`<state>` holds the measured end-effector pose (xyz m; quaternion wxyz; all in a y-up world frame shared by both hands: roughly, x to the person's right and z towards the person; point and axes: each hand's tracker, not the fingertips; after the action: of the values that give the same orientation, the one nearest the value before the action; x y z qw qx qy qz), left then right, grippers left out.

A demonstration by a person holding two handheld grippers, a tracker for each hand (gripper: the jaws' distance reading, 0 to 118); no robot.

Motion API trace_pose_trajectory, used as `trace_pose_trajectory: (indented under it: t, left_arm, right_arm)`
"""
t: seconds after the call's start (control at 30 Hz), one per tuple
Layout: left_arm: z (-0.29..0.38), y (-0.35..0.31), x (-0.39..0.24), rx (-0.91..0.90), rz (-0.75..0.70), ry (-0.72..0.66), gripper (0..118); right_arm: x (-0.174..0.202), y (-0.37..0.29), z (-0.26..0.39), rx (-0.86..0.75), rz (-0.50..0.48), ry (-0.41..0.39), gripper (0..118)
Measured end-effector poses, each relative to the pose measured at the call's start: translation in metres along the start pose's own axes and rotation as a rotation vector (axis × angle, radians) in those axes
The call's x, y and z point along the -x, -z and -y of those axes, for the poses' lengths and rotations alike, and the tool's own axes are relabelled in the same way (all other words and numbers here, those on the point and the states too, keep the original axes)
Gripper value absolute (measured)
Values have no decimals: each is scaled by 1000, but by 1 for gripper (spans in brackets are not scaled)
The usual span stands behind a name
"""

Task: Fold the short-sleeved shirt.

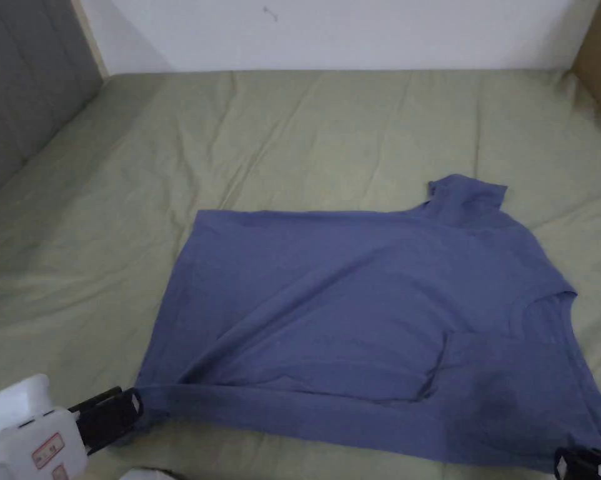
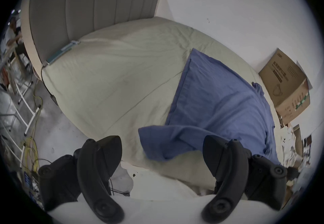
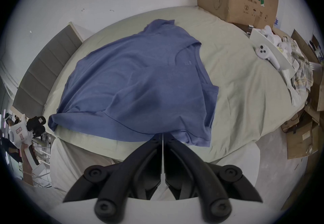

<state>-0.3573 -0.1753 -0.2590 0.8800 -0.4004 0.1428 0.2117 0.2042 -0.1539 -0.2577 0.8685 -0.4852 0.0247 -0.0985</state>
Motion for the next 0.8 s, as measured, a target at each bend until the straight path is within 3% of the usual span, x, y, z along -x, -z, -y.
trace_pose_trajectory:
  t: [0.03, 0.07, 0.1, 0.13, 0.33, 0.37, 0.43, 0.47, 0.5, 0.63, 0.67, 0.7, 0.73, 0.77, 0.8]
  left_arm:
    - [-2, 7, 1, -3, 13, -8, 89]
    - [-2, 13, 2, -2, 38, -20, 69]
    - [-1, 19, 6, 7, 47, -41, 30]
    - [0, 23, 7, 17, 56, -48, 8]
    - [13, 20, -17, 55, 17, 88, 5]
    - [10, 16, -9, 44, 20, 80, 5]
    - [4, 11, -10, 36, 45, 78, 5]
    - [2, 9, -13, 27, 39, 89, 5]
    - [2, 0, -17, 13, 24, 106, 5]
    - [-3, -11, -22, -2, 20, 134, 5]
    - [-3, -13, -23, -7, 25, 138, 5]
    - [-3, -14, -25, -12, 24, 143, 5]
    - [-3, -14, -27, -12, 21, 145, 5]
    - [-3, -14, -24, -7, 16, 144, 5]
    - [-4, -15, -25, -6, 11, 147, 5]
  right_arm:
    - [-3, 2, 1, 11, -1, 12, 2]
    - [-5, 4, 2, 18, 1, 25, 2]
    - [-7, 6, 2, 25, 3, 40, 2]
    - [-8, 7, 2, 30, 0, 50, 2]
    - [-11, 7, 0, 22, -13, 57, 3]
    - [-12, 8, -2, 19, -1, 43, 10]
    - [-16, 11, -7, 15, 73, 16, 60]
    - [-19, 15, -9, 23, 88, 14, 77]
    - [-22, 18, -11, 17, 82, 15, 80]
    - [-33, 36, -16, 70, 153, -5, 78]
    - [-35, 40, -15, 78, 166, -13, 69]
    - [-37, 43, -13, 82, 151, -10, 30]
    - [-38, 45, -12, 118, 103, 9, 3]
    - [-38, 45, -11, 124, 59, 52, 3]
    - [-35, 41, -12, 125, 55, 41, 3]
